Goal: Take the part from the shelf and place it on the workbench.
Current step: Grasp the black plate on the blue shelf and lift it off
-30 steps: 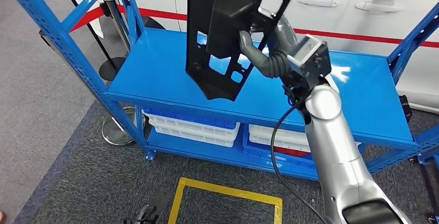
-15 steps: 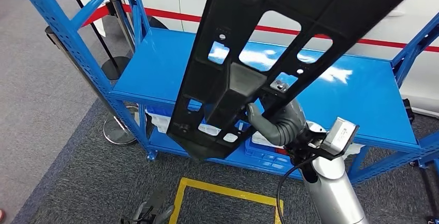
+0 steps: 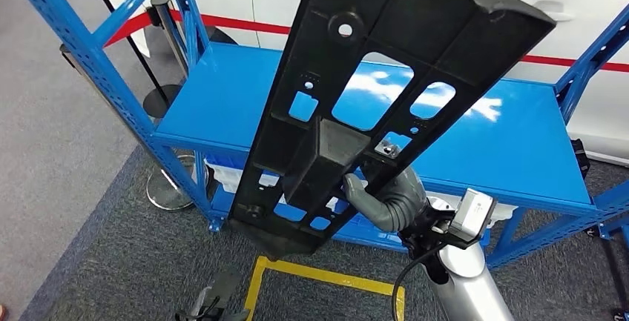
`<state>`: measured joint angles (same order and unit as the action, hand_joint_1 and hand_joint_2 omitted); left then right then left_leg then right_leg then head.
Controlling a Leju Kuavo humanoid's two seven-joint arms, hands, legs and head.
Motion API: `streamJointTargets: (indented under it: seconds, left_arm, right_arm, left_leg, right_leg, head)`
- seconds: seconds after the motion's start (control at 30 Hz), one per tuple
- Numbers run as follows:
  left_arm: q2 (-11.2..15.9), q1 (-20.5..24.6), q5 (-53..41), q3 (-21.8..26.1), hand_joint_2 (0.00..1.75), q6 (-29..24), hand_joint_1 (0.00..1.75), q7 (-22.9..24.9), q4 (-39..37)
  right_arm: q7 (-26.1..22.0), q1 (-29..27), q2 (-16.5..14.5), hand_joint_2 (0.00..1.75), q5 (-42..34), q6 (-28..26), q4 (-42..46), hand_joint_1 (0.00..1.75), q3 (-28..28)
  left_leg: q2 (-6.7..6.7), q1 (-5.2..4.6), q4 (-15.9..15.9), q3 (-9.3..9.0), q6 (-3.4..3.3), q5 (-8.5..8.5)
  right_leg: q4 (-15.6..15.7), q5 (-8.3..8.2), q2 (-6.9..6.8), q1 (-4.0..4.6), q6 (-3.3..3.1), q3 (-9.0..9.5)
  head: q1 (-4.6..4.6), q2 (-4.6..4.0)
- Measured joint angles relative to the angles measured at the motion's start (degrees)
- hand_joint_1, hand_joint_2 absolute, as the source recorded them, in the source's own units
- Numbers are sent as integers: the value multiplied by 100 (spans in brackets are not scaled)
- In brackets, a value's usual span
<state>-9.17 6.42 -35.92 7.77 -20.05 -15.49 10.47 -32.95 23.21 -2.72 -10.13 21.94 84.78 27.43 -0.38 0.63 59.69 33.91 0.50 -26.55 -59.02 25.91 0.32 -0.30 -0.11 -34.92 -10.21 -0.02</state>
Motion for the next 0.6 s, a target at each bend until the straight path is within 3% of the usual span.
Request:
streamJointTargets:
  seconds: [0.1, 0.13, 0.2, 0.27, 0.3, 0.33, 0.37, 0.47, 0.53, 0.6]
  left_arm:
    - [-11, -24, 81, 71, 175, -4, 0, 240, -1]
    - [-13, -26, 108, 101, 175, 15, 0, 326, -1]
    - [-19, -20, 111, 146, 175, 53, 0, 470, -1]
    - [-20, -24, 96, 168, 175, 77, 0, 565, -1]
    - [-19, -29, 92, 174, 175, 84, 0, 600, -1]
    - [-17, -34, 91, 178, 175, 95, 0, 636, -1]
    - [-16, -38, 85, 181, 175, 110, 0, 673, -1]
    - [-15, -53, 56, 188, 175, 149, 0, 804, -1]
    - [-12, -81, 27, 198, 175, 166, 0, 917, -1]
    - [-7, -134, -6, 203, 175, 180, 0, 1024, -1]
  right_arm:
    - [23, -51, 17, 175, -49, -76, -1, 175, 2]
    - [39, -60, 25, 175, -69, -112, -1, 175, 2]
    - [67, -79, 45, 175, -110, -182, -2, 175, 2]
    - [84, -126, 73, 175, -139, -233, -3, 175, 1]
    - [92, -156, 86, 175, -147, -250, -3, 175, 0]
    - [102, -182, 98, 175, -154, -263, -2, 175, 0]
    - [110, -199, 106, 175, -161, -277, 2, 175, 0]
    - [129, -206, 114, 175, -182, -327, 62, 175, -8]
    - [144, -218, 117, 175, -198, -381, 129, 175, -26]
    - [166, -264, 121, 175, -204, -442, 199, 175, -70]
  left_leg:
    - [-4, -7, -55, 1, -94, 31]
    - [1, -2, -70, 2, -135, 60]
    - [11, 14, -101, 16, -199, 105]
    - [13, 3, -96, 54, -225, 128]
    - [14, -4, -89, 74, -231, 139]
    - [14, -10, -81, 94, -233, 149]
    - [11, -15, -73, 110, -232, 159]
    - [-1, -31, -63, 138, -194, 202]
    - [0, -33, -63, 165, -132, 248]
    - [1, -31, -66, 188, -60, 277]
  right_leg:
    - [-18, -15, -1, 4, 85, -24]
    - [-84, 53, -4, -1, 118, -49]
    - [-536, 393, -10, -14, 170, -218]
    - [-1268, 779, -11, -22, 202, -498]
    - [-1511, 862, -12, -24, 207, -583]
    - [-1567, 844, -12, -24, 203, -579]
    - [-1393, 723, -11, -23, 188, -458]
    - [-247, 280, -2, 11, 89, 198]
    - [54, 215, 7, 46, 45, 331]
    - [79, 145, 0, 38, 5, 299]
  head:
    - [1, 0]
    - [2, 0]
    - [2, 0]
    - [1, 0]
    - [2, 0]
    - [2, 0]
    - [2, 0]
    - [1, 0]
    - [1, 0]
    - [1, 0]
